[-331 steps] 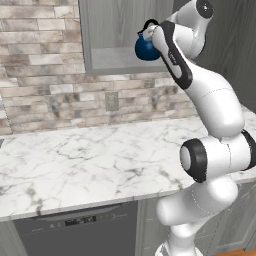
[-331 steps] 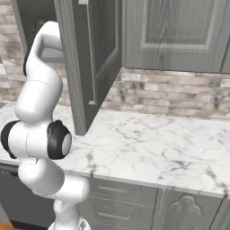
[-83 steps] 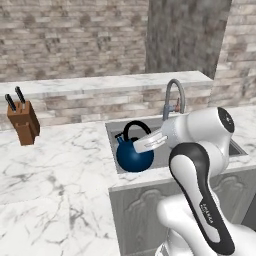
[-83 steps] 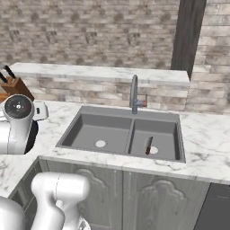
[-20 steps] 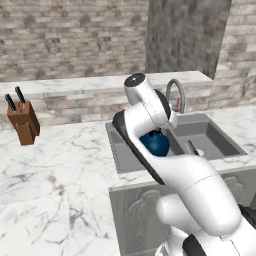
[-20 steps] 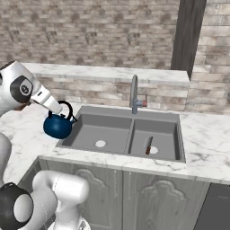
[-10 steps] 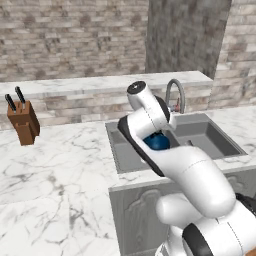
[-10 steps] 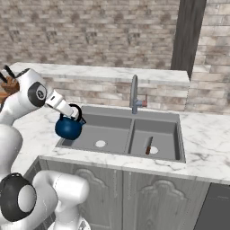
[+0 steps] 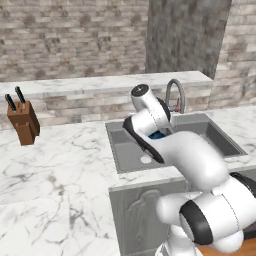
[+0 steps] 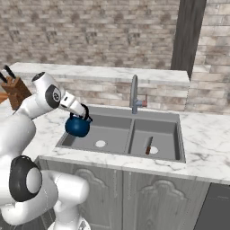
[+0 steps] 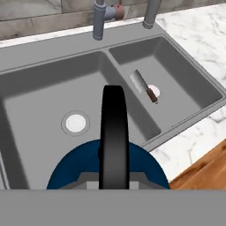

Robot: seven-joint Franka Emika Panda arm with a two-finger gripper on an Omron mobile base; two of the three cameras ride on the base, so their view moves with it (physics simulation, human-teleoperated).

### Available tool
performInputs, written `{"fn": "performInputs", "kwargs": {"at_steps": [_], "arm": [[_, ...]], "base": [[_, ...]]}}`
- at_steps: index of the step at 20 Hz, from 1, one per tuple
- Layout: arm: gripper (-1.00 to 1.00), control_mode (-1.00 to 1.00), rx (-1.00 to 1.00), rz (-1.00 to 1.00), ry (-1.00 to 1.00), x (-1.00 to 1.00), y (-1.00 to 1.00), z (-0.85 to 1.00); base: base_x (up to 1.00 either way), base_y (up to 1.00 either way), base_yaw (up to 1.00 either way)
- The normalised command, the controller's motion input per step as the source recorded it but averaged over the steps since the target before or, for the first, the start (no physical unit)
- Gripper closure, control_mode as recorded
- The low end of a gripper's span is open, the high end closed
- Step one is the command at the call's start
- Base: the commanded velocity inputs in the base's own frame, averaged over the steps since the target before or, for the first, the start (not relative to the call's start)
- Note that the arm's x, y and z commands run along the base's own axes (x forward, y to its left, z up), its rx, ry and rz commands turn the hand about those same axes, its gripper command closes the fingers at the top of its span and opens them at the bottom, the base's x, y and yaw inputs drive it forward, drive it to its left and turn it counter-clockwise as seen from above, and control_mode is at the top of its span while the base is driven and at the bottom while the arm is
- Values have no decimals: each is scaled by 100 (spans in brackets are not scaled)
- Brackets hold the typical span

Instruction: Open the cabinet, pick the kettle from the cabinet, and place it in the sink.

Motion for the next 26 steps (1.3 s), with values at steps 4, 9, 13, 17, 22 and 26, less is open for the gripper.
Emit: {"fn": "performInputs", "kwargs": {"at_steps": [4, 9, 13, 17, 22, 26], "arm": [[100, -100, -2, 8, 6, 50, -14, -29], [100, -100, 0, 4, 6, 51, -18, -29], [100, -100, -1, 0, 4, 42, -17, -31], [100, -100, -4, 0, 0, 28, -13, -36], [100, -100, -2, -1, -4, 29, -10, -38], [100, -100, 0, -7, -2, 38, -11, -28]], "base": [[0, 0, 0], [0, 0, 0], [0, 0, 0], [0, 0, 0], [0, 0, 0], [0, 0, 0]]}}
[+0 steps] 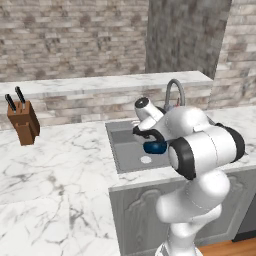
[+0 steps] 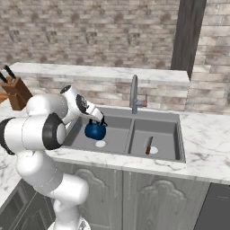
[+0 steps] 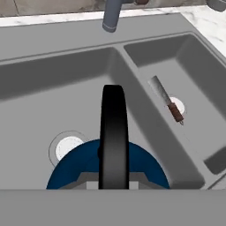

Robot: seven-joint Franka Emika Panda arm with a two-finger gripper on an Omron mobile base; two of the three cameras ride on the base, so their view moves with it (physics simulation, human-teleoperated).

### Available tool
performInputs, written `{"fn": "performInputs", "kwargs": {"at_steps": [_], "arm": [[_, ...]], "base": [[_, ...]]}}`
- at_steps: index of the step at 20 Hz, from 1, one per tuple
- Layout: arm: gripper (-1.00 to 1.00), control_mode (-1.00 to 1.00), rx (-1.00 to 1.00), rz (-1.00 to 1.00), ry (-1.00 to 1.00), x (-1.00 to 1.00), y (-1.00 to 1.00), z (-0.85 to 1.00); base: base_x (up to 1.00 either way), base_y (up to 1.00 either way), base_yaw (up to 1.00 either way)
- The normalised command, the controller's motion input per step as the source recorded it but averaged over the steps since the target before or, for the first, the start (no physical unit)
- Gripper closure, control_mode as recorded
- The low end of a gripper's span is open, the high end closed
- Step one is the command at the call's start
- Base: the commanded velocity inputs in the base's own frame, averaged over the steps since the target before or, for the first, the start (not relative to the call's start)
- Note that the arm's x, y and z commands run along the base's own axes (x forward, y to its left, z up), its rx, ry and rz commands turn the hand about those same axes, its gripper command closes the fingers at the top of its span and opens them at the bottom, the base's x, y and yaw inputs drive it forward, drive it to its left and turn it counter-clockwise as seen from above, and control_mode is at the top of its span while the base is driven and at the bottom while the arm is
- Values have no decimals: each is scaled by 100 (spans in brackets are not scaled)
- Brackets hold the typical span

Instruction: Open the cabinet, pick the kettle from the cabinet, and place it in the sink.

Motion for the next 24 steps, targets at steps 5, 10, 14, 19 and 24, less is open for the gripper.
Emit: {"fn": "performInputs", "kwargs": {"at_steps": [5, 10, 14, 19, 24], "arm": [[100, -100, 0, -11, -3, 32, -5, -27], [100, -100, 0, -18, -4, 18, 0, -34], [100, -100, 0, -19, -7, 19, 0, -39], [100, -100, 0, -17, -14, 21, 0, -33], [100, -100, 5, -22, -16, 15, 0, -35]], "base": [[0, 0, 0], [0, 0, 0], [0, 0, 0], [0, 0, 0], [0, 0, 0]]}}
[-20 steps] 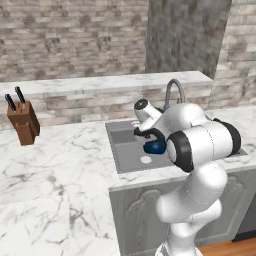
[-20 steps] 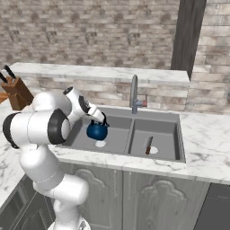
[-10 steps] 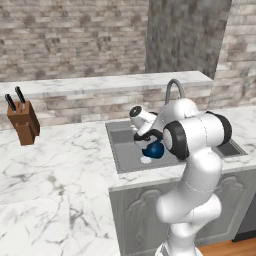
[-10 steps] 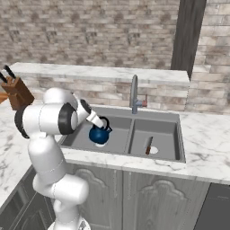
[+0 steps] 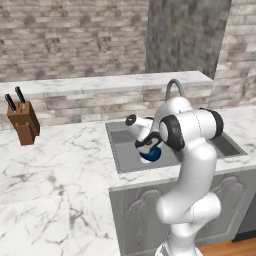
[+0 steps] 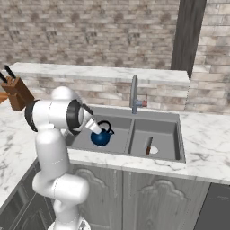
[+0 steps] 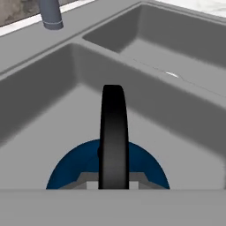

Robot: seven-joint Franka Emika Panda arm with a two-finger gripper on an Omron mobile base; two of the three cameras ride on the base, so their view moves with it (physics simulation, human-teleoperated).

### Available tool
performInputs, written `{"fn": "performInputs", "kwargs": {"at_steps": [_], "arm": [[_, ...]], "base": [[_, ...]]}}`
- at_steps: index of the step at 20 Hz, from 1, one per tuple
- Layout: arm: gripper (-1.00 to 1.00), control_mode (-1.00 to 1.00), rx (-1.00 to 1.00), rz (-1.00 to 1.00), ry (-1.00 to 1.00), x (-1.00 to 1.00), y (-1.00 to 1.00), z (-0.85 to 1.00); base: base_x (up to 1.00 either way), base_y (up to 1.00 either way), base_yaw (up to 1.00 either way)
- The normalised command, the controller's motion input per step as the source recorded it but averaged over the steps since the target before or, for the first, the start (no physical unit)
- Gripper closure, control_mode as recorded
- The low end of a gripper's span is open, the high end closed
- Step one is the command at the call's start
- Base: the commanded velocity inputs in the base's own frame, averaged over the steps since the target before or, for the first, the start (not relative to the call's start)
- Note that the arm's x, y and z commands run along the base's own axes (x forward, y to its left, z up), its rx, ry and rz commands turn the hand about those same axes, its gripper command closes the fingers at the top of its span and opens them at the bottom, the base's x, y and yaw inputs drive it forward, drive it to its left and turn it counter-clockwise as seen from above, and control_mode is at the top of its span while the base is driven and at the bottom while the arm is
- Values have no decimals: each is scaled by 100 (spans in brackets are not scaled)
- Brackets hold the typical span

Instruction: Open the cabinet, pick the kettle from the cabinet, and place it in the sink.

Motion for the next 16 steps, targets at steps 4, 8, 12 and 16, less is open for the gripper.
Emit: {"fn": "performInputs", "kwargs": {"at_steps": [4, 8, 12, 16], "arm": [[100, -100, 6, -23, -15, 8, 0, -38], [100, -100, 8, -22, -16, 14, 0, -32], [100, -100, 9, -21, -16, 18, 1, -27], [100, -100, 7, -23, -13, 17, 6, -26]], "base": [[0, 0, 0], [0, 0, 0], [0, 0, 0], [0, 0, 0]]}}
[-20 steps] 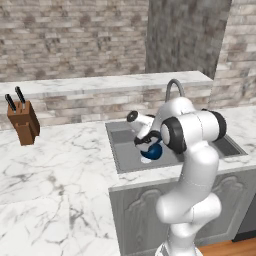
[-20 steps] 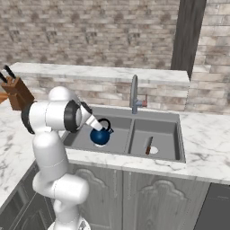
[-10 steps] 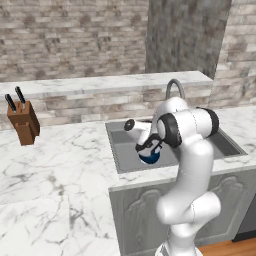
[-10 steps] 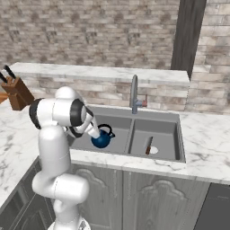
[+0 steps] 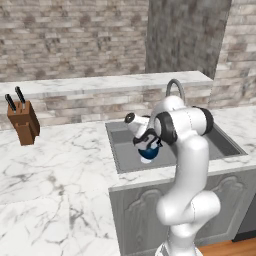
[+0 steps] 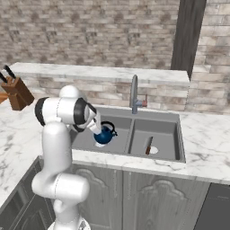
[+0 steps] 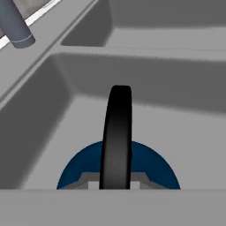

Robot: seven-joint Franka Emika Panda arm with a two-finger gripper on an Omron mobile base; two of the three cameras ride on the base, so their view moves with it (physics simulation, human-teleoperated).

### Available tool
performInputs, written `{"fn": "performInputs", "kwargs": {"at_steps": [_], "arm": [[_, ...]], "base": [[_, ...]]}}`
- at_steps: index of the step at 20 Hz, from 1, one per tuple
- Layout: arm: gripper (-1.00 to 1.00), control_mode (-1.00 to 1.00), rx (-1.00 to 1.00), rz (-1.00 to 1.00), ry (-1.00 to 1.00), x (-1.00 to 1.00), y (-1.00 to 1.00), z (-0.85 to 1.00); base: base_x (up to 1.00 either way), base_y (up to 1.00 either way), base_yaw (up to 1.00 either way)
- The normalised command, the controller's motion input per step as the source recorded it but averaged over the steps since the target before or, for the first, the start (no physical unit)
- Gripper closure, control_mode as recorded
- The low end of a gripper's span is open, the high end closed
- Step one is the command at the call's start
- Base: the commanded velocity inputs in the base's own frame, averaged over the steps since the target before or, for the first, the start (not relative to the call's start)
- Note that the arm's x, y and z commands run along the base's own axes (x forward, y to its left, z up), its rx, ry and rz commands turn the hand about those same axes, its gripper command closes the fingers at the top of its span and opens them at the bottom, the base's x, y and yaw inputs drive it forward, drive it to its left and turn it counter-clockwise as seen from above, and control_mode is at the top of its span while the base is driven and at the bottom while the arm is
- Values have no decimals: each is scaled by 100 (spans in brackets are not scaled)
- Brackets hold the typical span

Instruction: Open the cabinet, pick the kettle from the cabinet, and place it in the sink.

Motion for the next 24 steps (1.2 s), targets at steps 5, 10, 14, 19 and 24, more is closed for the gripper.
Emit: {"fn": "performInputs", "kwargs": {"at_steps": [5, 10, 14, 19, 24], "arm": [[100, -100, 4, -25, -11, -1, 9, -36], [-100, -100, 0, -28, -6, -2, 19, -46], [-100, -100, 0, -29, -4, 0, 22, -48], [-100, -100, 0, -28, -7, -6, 27, -48], [-100, -100, 0, -29, -2, -16, 32, -49]], "base": [[0, 0, 0], [0, 0, 0], [0, 0, 0], [0, 0, 0], [0, 0, 0]]}}
